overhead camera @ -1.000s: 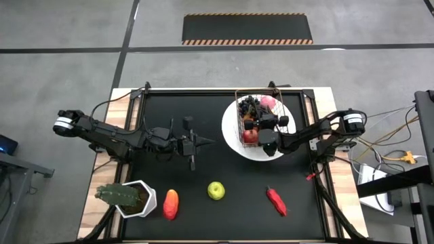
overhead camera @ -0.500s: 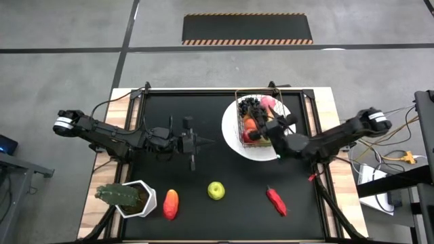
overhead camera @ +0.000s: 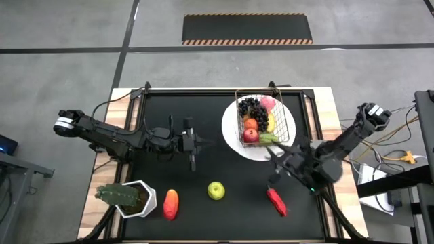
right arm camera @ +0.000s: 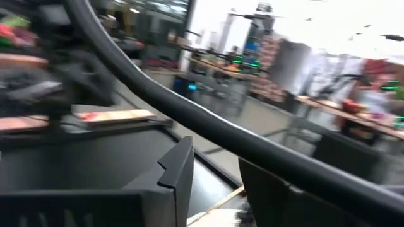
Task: Build produce basket
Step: Put the red chili pepper into the wire basket
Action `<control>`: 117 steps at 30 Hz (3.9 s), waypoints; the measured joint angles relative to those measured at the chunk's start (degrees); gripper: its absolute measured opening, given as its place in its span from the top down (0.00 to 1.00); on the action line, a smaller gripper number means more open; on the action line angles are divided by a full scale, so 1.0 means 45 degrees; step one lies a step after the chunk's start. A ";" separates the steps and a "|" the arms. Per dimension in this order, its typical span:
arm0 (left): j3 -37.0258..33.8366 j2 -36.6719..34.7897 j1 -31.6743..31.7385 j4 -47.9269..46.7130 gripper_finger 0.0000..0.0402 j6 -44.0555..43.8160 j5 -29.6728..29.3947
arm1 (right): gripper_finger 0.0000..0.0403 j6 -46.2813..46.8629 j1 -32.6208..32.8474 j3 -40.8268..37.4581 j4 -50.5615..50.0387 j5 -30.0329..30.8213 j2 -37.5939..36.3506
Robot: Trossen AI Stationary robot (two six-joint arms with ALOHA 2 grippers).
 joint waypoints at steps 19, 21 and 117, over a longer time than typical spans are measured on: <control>0.0020 -0.0024 0.0000 0.0270 1.00 -0.0241 0.0001 | 0.97 2.0506 0.1706 0.1335 -1.5125 -1.3693 0.0212; 0.0020 -0.0024 -0.0017 0.0256 1.00 -0.0267 0.0005 | 0.98 2.3601 0.1742 0.2029 -1.8384 -1.3704 0.0252; -0.0028 -0.1281 -0.0029 0.0913 1.00 0.1861 -0.0012 | 0.81 1.3766 -0.2721 0.6017 -1.7837 -0.4872 0.2123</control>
